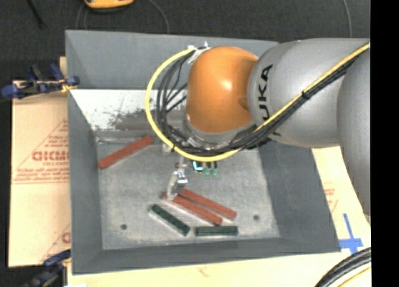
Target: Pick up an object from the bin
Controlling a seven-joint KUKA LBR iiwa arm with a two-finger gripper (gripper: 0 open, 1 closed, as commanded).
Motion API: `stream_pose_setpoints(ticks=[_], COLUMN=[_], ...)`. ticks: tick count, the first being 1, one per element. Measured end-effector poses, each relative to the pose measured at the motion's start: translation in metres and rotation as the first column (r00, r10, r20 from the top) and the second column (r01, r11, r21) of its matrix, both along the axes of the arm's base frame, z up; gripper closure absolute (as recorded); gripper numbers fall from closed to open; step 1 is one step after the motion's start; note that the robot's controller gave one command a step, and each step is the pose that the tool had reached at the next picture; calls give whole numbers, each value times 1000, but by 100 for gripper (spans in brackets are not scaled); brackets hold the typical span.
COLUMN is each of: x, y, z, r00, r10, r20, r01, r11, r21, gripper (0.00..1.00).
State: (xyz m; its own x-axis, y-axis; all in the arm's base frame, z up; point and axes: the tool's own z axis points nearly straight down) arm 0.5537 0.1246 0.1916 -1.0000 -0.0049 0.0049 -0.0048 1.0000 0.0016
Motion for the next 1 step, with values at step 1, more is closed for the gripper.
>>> stream_pose_setpoints(ticks=[1], x=[1], y=[0], z=[4], r00=[1000], r10=[-2], r20=[7], r01=[2], r11=[1000], r21=[1], gripper=[0])
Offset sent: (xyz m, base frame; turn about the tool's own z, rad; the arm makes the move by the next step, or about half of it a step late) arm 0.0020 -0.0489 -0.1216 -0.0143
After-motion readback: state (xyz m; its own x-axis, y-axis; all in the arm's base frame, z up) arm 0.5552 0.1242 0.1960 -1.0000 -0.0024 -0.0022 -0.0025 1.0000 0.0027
